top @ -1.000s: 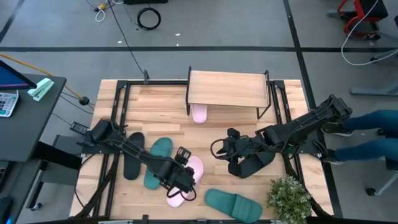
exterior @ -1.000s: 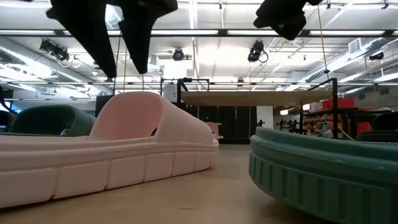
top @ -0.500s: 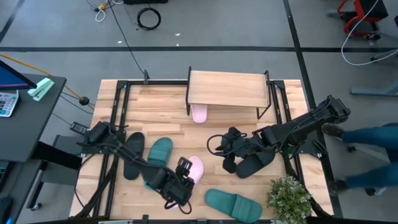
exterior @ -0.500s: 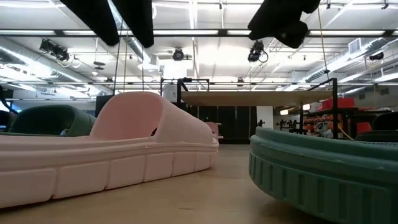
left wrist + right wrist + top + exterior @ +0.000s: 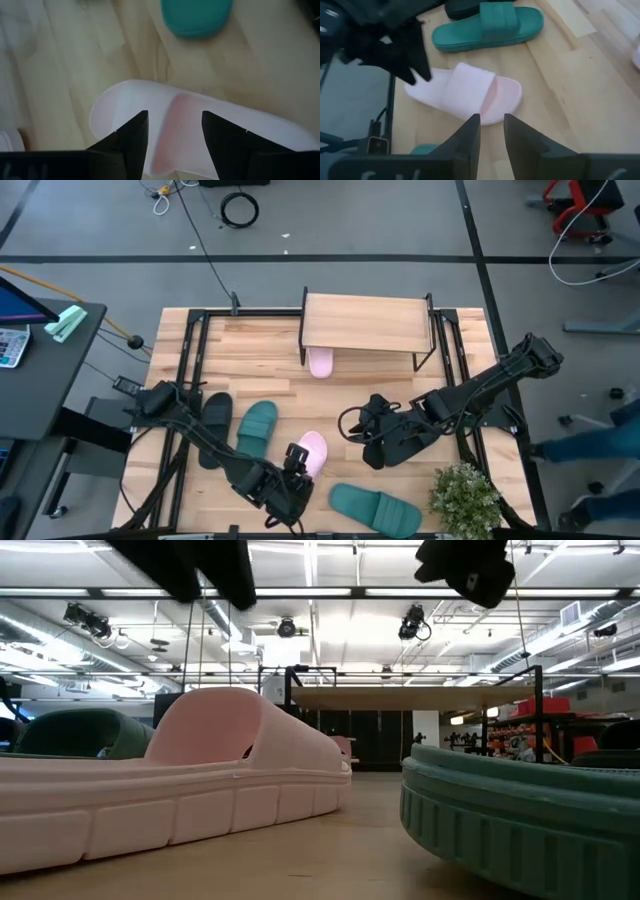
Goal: Pick and place slides into the shelf
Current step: Put the pink slide under the shelf
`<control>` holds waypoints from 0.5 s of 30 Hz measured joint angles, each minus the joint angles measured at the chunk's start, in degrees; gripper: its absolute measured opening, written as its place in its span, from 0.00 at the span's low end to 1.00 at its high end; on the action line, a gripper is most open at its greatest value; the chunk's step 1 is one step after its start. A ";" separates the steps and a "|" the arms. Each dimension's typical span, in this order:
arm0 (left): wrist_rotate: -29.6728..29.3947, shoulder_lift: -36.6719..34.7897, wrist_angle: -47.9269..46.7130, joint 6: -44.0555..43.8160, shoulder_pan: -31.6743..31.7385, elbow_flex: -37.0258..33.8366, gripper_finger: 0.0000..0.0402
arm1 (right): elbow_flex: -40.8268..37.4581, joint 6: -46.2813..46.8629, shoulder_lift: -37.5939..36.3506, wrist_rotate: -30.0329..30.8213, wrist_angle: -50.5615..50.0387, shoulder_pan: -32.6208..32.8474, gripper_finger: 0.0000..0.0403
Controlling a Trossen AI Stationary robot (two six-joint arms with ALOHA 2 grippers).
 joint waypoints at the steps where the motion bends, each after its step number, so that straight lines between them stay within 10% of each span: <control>1: -0.17 0.66 -0.11 0.00 0.00 -0.02 0.48 | 0.00 -0.01 -0.01 0.00 0.35 0.37 0.23; 15: -11.15 5.58 -0.08 0.13 0.45 -0.07 0.44 | 0.00 -0.07 -0.01 0.00 1.66 3.99 0.23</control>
